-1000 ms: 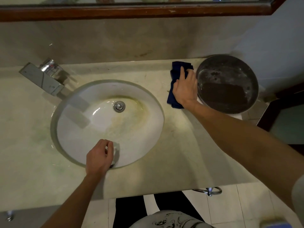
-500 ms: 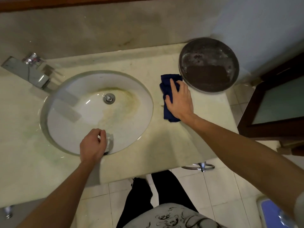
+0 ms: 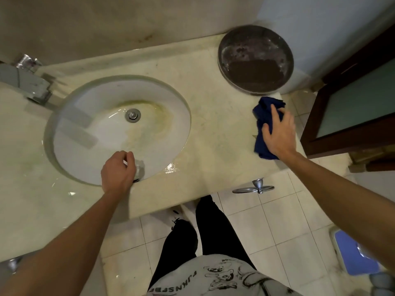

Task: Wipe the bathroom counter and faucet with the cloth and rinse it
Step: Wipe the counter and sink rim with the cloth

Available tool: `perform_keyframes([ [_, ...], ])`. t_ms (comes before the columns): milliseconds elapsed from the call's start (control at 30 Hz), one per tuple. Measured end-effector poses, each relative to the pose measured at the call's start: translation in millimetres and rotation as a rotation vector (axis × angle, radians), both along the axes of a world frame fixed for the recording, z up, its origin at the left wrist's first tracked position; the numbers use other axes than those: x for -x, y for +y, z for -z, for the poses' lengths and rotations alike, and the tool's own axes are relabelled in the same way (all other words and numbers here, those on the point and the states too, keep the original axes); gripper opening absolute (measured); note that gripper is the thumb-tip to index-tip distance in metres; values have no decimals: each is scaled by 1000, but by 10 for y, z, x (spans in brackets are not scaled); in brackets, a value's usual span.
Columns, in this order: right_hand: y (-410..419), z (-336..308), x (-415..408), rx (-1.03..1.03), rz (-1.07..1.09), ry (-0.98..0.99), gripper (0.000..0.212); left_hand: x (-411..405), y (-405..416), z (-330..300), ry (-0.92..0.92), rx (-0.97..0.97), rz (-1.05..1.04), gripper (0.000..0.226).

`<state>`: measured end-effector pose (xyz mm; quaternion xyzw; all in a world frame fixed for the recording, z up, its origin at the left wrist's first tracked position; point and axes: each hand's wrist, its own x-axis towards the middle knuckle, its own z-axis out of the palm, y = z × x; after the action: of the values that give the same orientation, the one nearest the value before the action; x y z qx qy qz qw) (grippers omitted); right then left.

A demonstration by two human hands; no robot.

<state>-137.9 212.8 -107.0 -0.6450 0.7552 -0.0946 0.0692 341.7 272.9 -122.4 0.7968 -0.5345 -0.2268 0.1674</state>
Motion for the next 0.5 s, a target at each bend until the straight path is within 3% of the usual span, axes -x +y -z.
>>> perform_keyframes([
  [233,522,0,187,-12,41,-39,64,37,-10,-27,0,-7,11,40],
  [500,883,10,-1135,-27,-65,-103,69,-2,-53,0,86,-122,-42,56],
])
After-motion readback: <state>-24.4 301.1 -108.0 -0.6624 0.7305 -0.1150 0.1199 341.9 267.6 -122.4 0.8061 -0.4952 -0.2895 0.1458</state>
